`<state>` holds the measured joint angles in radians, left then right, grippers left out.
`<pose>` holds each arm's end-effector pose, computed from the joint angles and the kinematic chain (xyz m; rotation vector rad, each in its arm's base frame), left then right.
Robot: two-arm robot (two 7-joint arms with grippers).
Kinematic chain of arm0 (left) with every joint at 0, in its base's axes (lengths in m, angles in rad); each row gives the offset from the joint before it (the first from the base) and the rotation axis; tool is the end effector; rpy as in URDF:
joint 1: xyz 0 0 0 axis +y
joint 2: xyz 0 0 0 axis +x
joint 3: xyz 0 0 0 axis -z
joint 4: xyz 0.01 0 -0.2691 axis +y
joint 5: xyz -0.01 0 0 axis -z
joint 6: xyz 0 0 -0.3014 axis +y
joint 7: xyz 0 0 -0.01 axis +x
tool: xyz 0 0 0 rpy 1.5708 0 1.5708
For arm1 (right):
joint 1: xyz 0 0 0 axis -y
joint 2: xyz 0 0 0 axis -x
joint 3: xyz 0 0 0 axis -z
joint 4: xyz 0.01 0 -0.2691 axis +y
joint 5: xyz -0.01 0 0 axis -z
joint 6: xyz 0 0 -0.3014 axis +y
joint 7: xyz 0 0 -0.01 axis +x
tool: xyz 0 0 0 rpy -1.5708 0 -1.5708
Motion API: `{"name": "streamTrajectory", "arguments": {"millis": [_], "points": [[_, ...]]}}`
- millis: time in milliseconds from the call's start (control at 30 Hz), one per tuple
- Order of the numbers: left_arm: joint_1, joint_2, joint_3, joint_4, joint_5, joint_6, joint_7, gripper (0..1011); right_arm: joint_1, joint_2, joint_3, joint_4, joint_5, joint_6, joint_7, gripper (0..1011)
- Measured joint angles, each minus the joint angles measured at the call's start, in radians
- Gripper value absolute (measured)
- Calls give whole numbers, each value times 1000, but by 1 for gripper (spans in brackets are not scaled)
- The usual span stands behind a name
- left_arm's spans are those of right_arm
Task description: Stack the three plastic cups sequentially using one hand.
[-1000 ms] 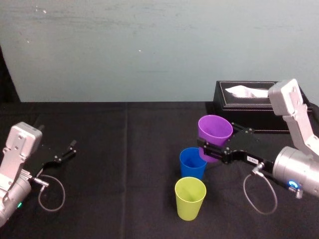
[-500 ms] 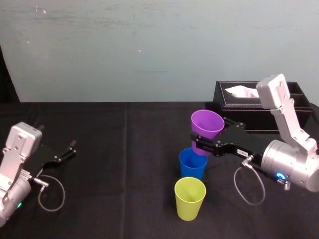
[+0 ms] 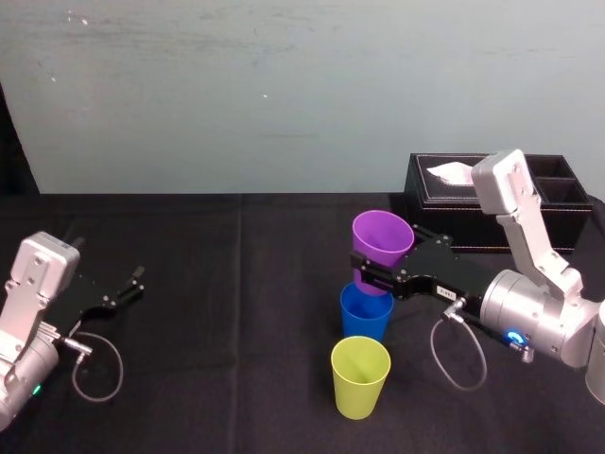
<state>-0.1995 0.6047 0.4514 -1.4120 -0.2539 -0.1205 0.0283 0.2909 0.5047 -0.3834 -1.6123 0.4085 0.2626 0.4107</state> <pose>0.3477 0.0728 -0.2840 0.3045 -0.2850 1.2480 0.3693 -0.0238 -0.1960 -0.2152 -0.0132 -0.8312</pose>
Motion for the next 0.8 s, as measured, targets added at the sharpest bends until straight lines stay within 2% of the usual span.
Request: {"name": "streamTrajectory", "arguments": {"millis": [800], "points": [[0,0,0,0,0,0,0,1000,13,-16,-24,65,-12,-19,6,733]]}}
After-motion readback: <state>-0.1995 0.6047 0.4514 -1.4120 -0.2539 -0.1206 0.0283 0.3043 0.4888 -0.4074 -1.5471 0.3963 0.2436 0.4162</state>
